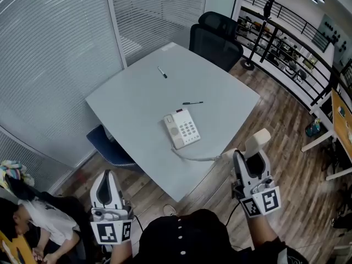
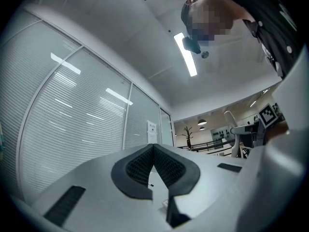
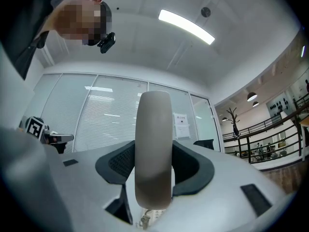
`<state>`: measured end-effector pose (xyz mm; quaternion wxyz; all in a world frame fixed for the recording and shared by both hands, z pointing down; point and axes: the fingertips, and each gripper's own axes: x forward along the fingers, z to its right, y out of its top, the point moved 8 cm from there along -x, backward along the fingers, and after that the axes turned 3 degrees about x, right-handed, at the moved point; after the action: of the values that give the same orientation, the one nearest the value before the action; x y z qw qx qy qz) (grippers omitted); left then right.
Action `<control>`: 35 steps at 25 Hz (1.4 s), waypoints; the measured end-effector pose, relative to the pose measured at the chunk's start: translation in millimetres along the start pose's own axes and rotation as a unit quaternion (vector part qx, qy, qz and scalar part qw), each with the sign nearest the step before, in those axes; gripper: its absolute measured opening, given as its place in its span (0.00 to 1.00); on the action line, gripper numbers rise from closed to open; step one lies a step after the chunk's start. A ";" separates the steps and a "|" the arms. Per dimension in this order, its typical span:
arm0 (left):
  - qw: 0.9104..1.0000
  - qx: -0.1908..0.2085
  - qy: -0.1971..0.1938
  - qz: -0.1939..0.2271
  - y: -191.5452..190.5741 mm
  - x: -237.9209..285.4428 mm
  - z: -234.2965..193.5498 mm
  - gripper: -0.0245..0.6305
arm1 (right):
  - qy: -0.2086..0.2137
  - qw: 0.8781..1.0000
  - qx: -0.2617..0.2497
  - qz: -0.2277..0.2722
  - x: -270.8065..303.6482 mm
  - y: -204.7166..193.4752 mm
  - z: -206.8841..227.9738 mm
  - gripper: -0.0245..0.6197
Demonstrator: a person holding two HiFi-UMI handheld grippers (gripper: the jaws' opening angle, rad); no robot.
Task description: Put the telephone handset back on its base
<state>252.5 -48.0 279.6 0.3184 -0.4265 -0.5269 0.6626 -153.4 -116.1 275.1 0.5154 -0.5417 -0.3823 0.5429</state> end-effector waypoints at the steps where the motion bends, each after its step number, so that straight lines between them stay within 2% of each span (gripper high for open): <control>1: 1.000 -0.001 -0.002 0.000 -1.2 1.1 -3.8 0.06 | -0.001 1.000 -0.001 -0.002 2.9 -1.2 -2.8 0.40; 9: 1.000 -0.013 -0.008 -0.021 -20.0 4.4 -18.2 0.06 | 0.004 1.000 -0.010 -0.027 20.4 -14.1 -14.6 0.40; 18: 0.999 -0.016 -0.001 -0.043 -35.2 23.0 -11.4 0.06 | 0.026 0.998 0.001 -0.052 58.5 -34.1 -2.3 0.40; 35: 0.992 -0.022 0.026 -0.126 -72.2 58.5 9.9 0.06 | 0.083 0.986 0.027 -0.145 152.3 -122.1 23.0 0.40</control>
<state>216.2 16.3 337.0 0.4032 -0.3805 -0.5822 0.5948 -140.2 57.0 367.2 0.6329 -0.5101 -0.3979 0.4253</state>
